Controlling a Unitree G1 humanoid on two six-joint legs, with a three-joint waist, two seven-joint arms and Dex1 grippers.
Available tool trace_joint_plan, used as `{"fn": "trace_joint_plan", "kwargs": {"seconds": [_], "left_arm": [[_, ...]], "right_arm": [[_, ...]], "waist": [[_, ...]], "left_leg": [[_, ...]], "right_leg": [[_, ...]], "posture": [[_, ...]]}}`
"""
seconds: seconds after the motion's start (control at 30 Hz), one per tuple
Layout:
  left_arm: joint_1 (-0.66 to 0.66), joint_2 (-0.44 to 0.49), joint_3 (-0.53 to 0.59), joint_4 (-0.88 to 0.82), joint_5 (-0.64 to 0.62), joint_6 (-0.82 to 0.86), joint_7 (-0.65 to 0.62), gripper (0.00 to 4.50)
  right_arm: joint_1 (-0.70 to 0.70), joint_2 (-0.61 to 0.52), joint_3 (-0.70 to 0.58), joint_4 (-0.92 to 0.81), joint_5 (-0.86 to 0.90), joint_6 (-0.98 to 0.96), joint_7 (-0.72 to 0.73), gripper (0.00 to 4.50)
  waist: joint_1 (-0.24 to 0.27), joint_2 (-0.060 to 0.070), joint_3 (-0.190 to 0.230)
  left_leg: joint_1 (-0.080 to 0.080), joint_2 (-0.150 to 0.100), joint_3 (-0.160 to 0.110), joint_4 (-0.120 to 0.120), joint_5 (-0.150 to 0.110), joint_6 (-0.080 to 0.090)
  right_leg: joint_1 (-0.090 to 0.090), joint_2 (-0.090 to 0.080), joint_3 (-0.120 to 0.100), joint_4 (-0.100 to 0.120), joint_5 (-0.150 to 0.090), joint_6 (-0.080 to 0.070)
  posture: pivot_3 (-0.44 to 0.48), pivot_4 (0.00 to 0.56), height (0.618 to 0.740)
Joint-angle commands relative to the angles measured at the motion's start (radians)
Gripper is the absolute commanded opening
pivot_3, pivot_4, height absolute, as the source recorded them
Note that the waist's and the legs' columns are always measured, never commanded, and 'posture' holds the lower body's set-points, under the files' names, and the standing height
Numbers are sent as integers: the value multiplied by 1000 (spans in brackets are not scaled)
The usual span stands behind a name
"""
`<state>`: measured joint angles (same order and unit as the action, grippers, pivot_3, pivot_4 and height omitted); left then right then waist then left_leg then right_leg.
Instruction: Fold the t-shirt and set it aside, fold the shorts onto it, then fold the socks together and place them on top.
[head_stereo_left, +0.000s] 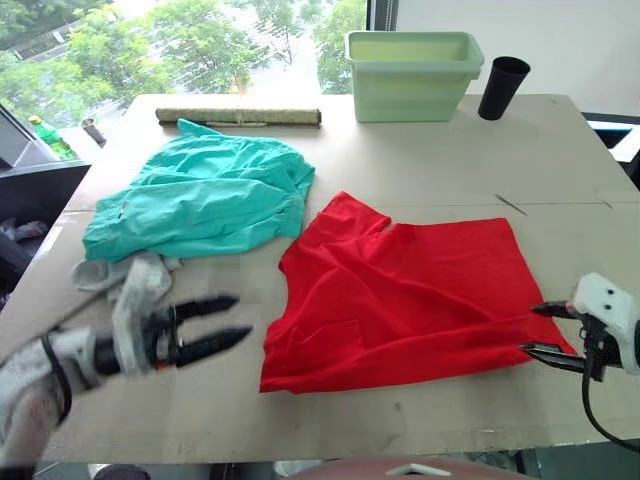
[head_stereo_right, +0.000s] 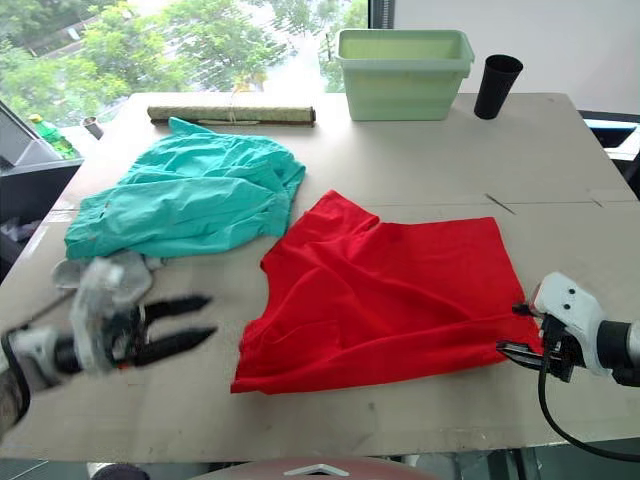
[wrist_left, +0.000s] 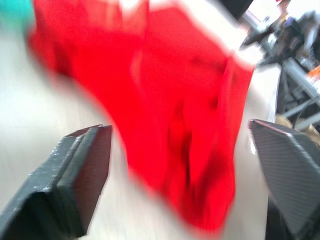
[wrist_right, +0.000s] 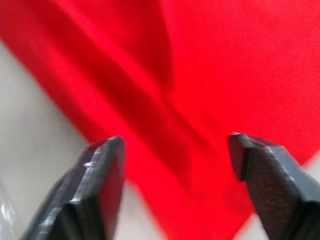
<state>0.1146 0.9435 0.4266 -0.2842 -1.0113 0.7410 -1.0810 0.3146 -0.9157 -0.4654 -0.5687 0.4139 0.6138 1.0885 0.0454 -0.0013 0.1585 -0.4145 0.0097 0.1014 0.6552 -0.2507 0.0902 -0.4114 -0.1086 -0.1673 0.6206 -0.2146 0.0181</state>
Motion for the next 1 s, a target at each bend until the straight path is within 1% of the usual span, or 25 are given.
{"fn": "trace_joint_plan", "kwargs": {"seconds": [0.03,0.1,0.13,0.17,0.2,0.23,0.27,0.33,0.43,0.5,0.57,0.7,0.83,0.93,1.0], "left_arm": [[-305,-50,-147,8,-4,154,247,4472],[-493,-106,-260,61,74,248,383,4472],[-620,-156,-334,123,125,297,435,4472],[-750,-246,-396,216,200,287,505,4472],[-835,-308,-436,278,249,278,554,4472],[-911,-371,-475,356,299,260,587,4472],[-977,-432,-497,456,361,231,625,4500],[-1054,-498,-517,598,443,198,664,4500],[-1176,-572,-574,902,594,41,663,4500],[-1238,-606,-594,1072,678,-62,653,4500],[-1276,-626,-609,1175,734,-122,620,4500],[-1305,-649,-657,1303,844,-205,536,4500],[-1297,-665,-685,1366,919,-242,444,4500],[-1287,-688,-680,1428,963,-296,418,3671],[-1287,-700,-679,1458,989,-337,386,2717]], "right_arm": [[-86,125,-84,-106,162,-30,-101,3331],[-128,169,-78,-156,234,2,-158,3331],[-171,199,-63,-177,295,44,-222,3331],[-232,242,-33,-192,306,56,-303,3331],[-270,271,-12,-208,313,63,-365,3331],[-281,276,32,-231,286,69,-399,3331],[-292,297,63,-251,265,78,-445,3901],[-293,317,99,-283,257,98,-512,4463],[-247,311,162,-337,201,113,-582,4463],[-208,310,184,-371,187,119,-612,4463],[-172,310,192,-411,187,124,-632,4463],[-122,289,168,-475,228,131,-654,4463],[-15,230,88,-478,272,93,-655,4463],[66,179,11,-478,321,75,-667,4500],[104,149,-37,-478,340,72,-677,4500]], "waist": [[-2,-1,0],[0,-1,1],[-2,-2,1],[-3,-3,1],[-3,-6,0],[3,-11,3],[1,-11,3],[0,-12,2],[-11,-11,2],[-12,-11,2],[-7,-12,2],[-7,-12,2],[-5,-12,2],[-5,-12,0],[-4,-11,-1]], "left_leg": [[0,0,0,1,0,-1],[1,-1,0,2,3,-5],[1,-2,0,3,3,-5],[1,-2,0,4,3,-5],[1,-2,0,4,3,-5],[2,-2,0,4,3,-5],[0,-2,-4,8,5,-7],[1,-2,-4,9,5,-7],[1,-2,-3,7,7,-3],[1,-1,-2,5,8,-3],[0,-1,-1,4,8,-3],[-1,-1,-1,6,8,-3],[-1,-1,-2,7,4,-5],[-1,-1,-2,9,3,-3],[-1,-1,-2,9,2,-2]], "right_leg": [[1,0,0,0,0,1],[3,1,1,1,3,4],[3,2,1,3,3,5],[4,3,2,4,4,6],[4,3,2,4,4,6],[5,4,3,5,4,6],[7,6,-1,5,4,6],[7,6,0,6,4,6],[6,6,2,5,4,6],[4,7,2,5,4,6],[3,7,3,5,4,6],[2,6,3,5,4,6],[3,5,2,5,4,6],[3,4,2,5,4,6],[3,4,2,5,4,6]], "posture": [[0,150,727],[0,150,727],[0,150,727],[0,150,727],[0,150,727],[0,150,727],[0,150,727],[0,150,727],[0,150,727],[0,150,727],[0,150,727],[0,150,727],[0,150,727],[0,150,727],[0,150,727]]}}
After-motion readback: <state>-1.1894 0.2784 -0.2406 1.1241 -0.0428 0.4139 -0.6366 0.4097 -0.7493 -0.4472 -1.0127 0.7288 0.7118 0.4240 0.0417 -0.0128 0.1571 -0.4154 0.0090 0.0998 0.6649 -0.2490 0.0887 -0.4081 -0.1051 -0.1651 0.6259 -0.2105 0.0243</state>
